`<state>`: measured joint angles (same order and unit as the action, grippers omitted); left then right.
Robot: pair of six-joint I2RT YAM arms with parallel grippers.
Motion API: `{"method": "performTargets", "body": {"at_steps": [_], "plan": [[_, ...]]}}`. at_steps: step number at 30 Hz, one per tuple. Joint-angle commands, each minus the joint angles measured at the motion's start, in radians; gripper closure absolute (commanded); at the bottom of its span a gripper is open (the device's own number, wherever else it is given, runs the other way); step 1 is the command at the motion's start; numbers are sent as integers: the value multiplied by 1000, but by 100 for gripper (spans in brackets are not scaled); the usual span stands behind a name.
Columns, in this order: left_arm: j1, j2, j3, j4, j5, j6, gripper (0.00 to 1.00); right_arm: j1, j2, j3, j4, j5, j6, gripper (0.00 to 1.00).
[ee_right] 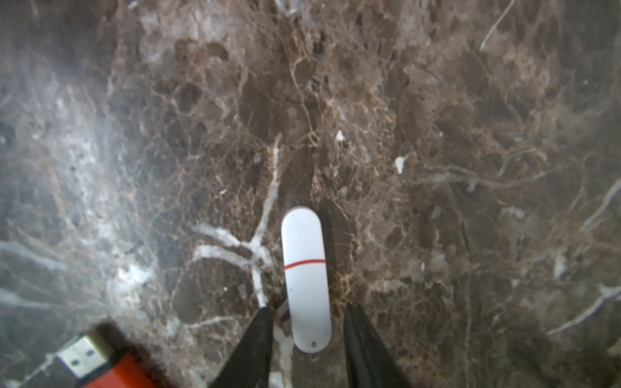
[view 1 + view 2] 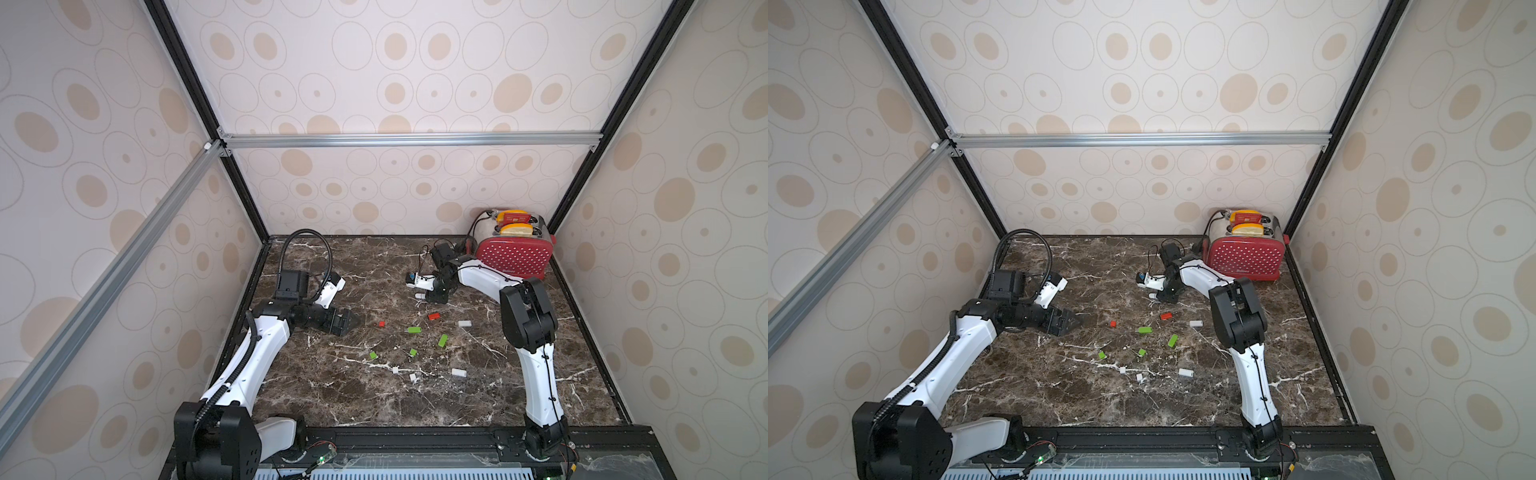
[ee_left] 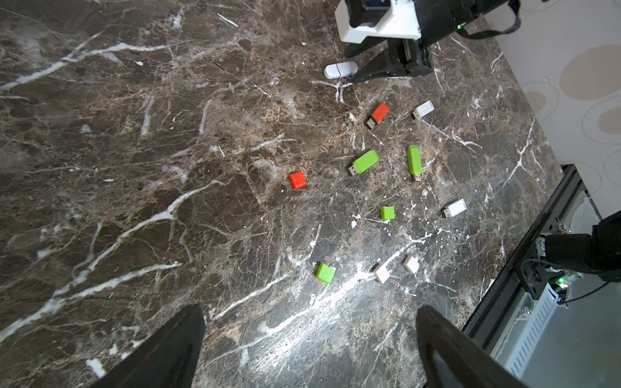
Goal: Close the usb drive cover
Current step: Place the USB drive at the center of the board.
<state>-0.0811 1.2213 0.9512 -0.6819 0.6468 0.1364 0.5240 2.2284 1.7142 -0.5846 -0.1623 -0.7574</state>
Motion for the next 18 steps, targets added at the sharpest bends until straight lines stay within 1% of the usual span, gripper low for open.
{"method": "performTargets", "body": {"at_steps": [1, 6, 12, 18], "plan": [[1, 1, 36, -41, -7, 77, 1, -6, -12, -31, -14, 14, 12, 56], [-15, 7, 80, -85, -18, 168, 1, -19, -82, -57, -9, -30, 51, 51], [-58, -2, 93, -91, -42, 368, 1, -33, -214, -140, 34, -65, 113, 42], [-71, 28, 94, -68, -48, 558, 1, -35, -341, -271, 130, -72, 246, 33]]}}
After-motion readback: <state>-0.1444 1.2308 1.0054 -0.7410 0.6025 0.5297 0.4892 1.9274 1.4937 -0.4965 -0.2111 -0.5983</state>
